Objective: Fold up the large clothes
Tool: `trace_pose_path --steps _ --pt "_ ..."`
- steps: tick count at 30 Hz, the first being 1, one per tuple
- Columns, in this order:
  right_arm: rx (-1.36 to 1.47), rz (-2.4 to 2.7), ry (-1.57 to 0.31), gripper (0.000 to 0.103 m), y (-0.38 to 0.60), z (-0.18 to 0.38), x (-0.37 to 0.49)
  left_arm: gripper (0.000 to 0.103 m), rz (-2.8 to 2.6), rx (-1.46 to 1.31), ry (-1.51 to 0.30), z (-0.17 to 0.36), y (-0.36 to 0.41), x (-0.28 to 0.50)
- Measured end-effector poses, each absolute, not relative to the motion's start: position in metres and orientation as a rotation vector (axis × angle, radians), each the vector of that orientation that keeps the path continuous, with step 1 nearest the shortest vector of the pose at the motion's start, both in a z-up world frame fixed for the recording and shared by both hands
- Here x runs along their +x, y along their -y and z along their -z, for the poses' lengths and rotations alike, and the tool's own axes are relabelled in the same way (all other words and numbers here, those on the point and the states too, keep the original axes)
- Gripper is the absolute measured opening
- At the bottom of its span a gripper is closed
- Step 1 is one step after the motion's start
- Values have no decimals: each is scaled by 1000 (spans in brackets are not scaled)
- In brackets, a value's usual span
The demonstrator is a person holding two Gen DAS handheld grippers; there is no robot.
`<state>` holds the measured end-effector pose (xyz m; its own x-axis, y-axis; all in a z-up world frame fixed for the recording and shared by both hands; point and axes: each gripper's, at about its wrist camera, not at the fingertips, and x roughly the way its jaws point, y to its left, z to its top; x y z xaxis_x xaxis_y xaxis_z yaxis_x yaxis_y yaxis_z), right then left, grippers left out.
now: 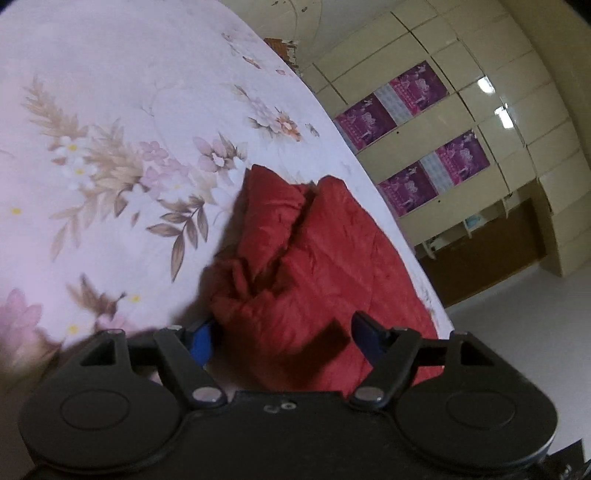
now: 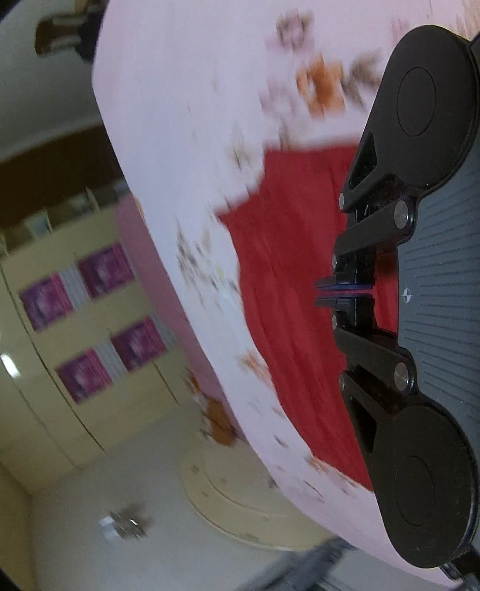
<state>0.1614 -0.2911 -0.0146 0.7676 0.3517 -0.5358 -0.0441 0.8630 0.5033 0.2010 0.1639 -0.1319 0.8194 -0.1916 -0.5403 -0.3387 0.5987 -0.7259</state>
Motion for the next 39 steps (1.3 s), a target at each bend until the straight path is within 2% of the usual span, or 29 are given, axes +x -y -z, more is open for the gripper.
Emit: trace_pose_path --steps 4,6,7,8,11,13,16,20,28,39 --pt "427 -318 -726 3 242 17 183 72 -75 -962 -608 137 -167 218" --pt "400 -347 -741 3 221 23 195 58 -67 -927 -622 136 -163 224" --pt "386 -365 -754 3 210 25 202 41 -55 -888 -640 135 -162 227" --pt "372 -372 -766 3 202 31 208 33 -41 -857 -646 136 -161 227" --pt "349 -368 -839 3 187 54 222 22 -5 -793 -629 130 -156 228" --pt "324 -353 -893 3 178 70 229 19 39 -776 -581 118 -153 223" --pt "358 -325 -933 0 178 91 238 19 167 -624 -460 82 -133 213" --pt "394 -312 -940 0 182 95 244 19 183 -533 -470 62 -116 221" --pt "485 -324 -866 0 241 49 181 19 213 -471 -490 49 -108 229" --pt "431 -377 -997 0 209 105 182 19 291 -362 -473 23 -70 228"
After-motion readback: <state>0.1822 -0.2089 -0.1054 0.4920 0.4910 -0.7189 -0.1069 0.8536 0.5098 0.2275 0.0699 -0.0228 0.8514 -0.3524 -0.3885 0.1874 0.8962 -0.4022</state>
